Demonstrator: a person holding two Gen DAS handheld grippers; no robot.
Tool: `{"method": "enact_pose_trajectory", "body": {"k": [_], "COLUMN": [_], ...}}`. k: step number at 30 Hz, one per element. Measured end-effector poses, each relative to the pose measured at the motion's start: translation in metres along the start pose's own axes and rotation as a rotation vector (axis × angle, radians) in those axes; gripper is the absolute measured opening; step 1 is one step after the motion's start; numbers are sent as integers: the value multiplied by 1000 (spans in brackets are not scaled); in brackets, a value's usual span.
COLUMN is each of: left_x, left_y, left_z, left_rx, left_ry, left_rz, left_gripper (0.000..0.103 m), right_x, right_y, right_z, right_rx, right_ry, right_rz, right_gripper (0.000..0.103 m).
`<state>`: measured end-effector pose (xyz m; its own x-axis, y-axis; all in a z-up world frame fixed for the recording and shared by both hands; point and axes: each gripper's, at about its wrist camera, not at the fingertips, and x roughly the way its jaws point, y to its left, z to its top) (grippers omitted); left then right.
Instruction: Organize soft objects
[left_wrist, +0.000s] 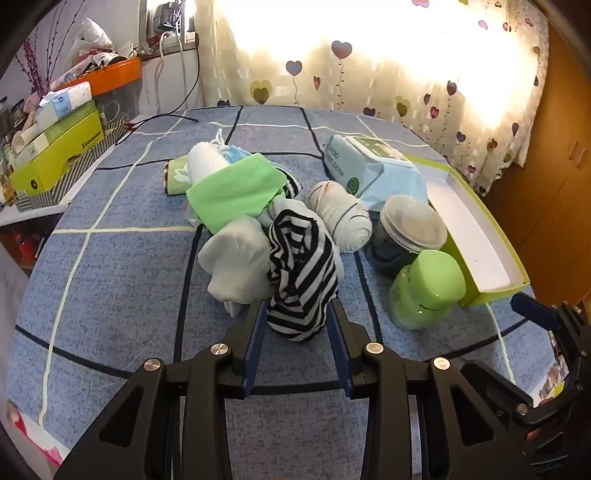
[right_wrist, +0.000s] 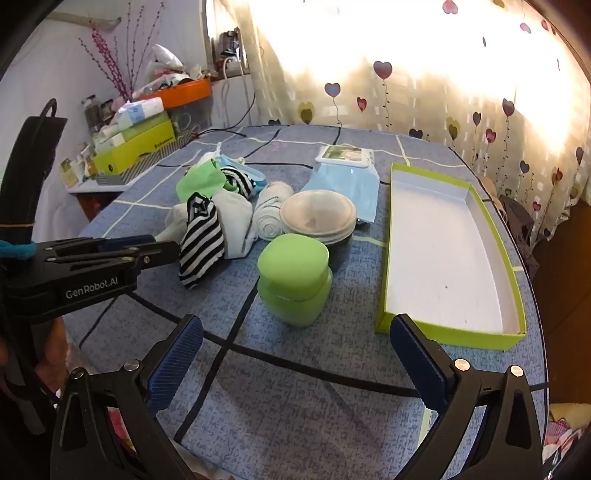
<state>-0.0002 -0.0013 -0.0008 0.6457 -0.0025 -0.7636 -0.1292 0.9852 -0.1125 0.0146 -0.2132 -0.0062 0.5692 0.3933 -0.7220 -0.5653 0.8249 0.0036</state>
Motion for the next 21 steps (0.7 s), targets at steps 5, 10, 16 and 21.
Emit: {"method": "enact_pose_trajectory", "body": {"k": [5, 10, 16, 21], "left_x": [-2, 12, 4, 4], "left_y": [-3, 0, 4, 1], "left_z": [-3, 0, -5, -5], "left_rx": [16, 1, 0, 15], "left_ry": [8, 33, 15, 33], "left_rz": [-27, -4, -5, 7], "left_gripper": [35, 35, 35, 35], "right_x": [-2, -1, -1, 12], "right_y": [0, 0, 0, 5], "right_z": [3, 5, 6, -1], "right_rx": [1, -6, 7, -1], "right_ry": [3, -13, 4, 3], "right_rz": [-3, 0, -10, -22], "right_gripper": [102, 102, 102, 102]}}
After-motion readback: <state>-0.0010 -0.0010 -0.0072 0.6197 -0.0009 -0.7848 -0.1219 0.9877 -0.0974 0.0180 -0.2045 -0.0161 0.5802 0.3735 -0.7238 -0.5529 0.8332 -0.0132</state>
